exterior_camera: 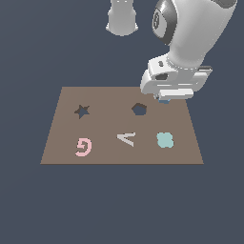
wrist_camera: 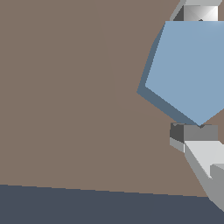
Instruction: Insert a designated object into the corresponding slot on a board.
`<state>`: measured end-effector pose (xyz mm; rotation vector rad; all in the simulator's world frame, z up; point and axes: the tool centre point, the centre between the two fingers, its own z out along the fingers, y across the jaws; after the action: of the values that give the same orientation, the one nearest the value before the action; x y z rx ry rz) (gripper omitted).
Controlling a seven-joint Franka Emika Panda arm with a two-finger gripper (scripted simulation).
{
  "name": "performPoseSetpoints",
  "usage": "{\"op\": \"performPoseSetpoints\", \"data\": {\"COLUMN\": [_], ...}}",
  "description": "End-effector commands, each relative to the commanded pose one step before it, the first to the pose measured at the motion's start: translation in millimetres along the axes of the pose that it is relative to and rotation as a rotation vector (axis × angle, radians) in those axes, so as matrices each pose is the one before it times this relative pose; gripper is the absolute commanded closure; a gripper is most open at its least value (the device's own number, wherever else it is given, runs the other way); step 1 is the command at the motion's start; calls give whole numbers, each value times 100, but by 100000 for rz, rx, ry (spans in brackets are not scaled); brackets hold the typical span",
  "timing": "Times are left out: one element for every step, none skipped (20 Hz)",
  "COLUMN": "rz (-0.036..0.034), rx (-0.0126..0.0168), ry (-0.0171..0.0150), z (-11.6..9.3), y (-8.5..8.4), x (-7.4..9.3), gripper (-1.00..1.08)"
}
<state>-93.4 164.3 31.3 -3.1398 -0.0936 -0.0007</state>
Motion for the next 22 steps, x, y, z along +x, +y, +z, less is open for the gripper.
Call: {"op": "performPoseSetpoints", "data": {"rz": [-4583, -2141, -2274, -2404, -2533, -2664, -2792, -2919, -3045, -3171, -3295, -3419, -3542, -3652, -3663, -3653, -3643, -3634, -3627, -3620, -3613, -3608], "rx": [2, 0, 0, 0, 0, 0, 0, -1, -1, -1, -1, -1, -2, -2, -2, -2, -2, -2, -3, -3, -3, -3], "ry": [40, -1, -1, -1, -1, -1, -2, -2, -2, -2, -2, -3, -3, -3, -3, -4, -4, -4, -4, -4, -4, -5], "z": [-45, -13, -14, -14, -15, -16, -17, -17, -18, -19, -19, -20, -21, -21, -22, -21, -21, -21, -21, -21, -21, -21], "y": [318, 142, 151, 160, 170, 178, 187, 196, 205, 214, 223, 232, 241, 250, 251, 251, 251, 251, 251, 251, 252, 252], "x": [-142, -75, -79, -84, -88, -92, -97, -101, -105, -109, -113, -117, -121, -125, -125, -124, -124, -124, -123, -123, -123, -122], "gripper": [108, 108, 108, 108, 108, 108, 108, 108, 108, 108, 108, 108, 108, 108, 108, 108, 108, 108, 108, 108, 108, 108]}}
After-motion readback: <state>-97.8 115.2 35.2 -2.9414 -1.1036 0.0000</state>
